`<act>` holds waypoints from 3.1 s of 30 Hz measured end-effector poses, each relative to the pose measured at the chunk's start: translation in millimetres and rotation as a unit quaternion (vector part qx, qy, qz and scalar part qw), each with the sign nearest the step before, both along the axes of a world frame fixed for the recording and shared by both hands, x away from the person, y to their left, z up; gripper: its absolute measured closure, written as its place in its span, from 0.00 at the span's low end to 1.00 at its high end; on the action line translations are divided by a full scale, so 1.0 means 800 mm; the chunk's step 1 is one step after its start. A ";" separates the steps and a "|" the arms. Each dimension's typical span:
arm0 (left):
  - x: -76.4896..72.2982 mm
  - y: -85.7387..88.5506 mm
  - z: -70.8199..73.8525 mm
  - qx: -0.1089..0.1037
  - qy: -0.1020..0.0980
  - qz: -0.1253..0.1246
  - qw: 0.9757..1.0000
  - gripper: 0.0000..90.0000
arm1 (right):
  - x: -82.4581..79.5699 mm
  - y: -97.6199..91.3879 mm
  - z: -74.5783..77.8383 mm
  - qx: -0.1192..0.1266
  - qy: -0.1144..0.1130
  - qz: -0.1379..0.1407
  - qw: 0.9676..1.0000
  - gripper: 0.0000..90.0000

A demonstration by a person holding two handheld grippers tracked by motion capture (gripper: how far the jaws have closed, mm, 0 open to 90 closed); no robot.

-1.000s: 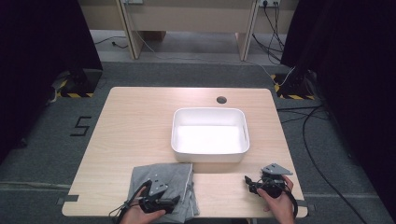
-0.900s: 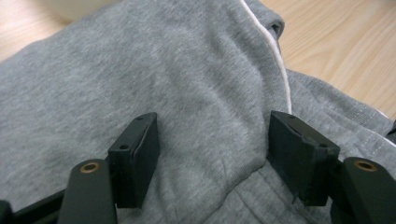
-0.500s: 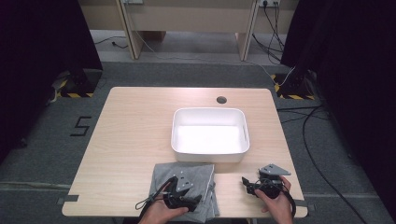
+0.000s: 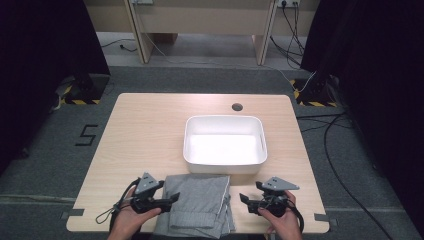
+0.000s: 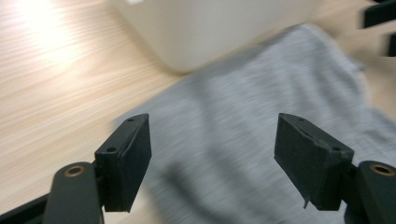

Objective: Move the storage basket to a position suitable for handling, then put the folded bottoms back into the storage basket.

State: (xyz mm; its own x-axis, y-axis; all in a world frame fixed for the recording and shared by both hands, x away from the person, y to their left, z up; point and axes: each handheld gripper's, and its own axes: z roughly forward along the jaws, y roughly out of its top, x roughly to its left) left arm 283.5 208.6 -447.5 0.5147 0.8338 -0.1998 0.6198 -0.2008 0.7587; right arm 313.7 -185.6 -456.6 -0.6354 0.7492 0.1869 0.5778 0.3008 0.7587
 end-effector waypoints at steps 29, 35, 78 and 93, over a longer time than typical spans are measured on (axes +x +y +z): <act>-0.009 -0.048 -0.046 0.027 0.044 -0.059 0.997 0.42 | 0.003 0.055 -0.035 -0.035 0.026 0.037 0.998 0.32; 0.001 -0.074 -0.045 0.031 0.044 -0.077 0.996 0.42 | 0.002 0.025 -0.033 -0.033 0.032 0.016 0.999 0.32; -0.052 -0.087 -0.036 -0.046 0.061 -0.065 0.995 0.16 | 0.000 -0.005 -0.021 -0.023 0.003 -0.011 1.000 0.24; -0.057 -0.117 -0.051 -0.003 0.027 -0.080 0.996 0.18 | 0.001 0.003 -0.024 -0.027 0.009 -0.003 1.000 0.25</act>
State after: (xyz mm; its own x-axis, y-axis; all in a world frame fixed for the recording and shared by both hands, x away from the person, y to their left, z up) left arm 237.9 115.0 -487.9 0.6301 0.7399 -0.2357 0.6195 -0.2959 0.7271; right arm 314.2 -183.1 -476.1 -0.6274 0.7627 0.1569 0.5936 0.3380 0.7304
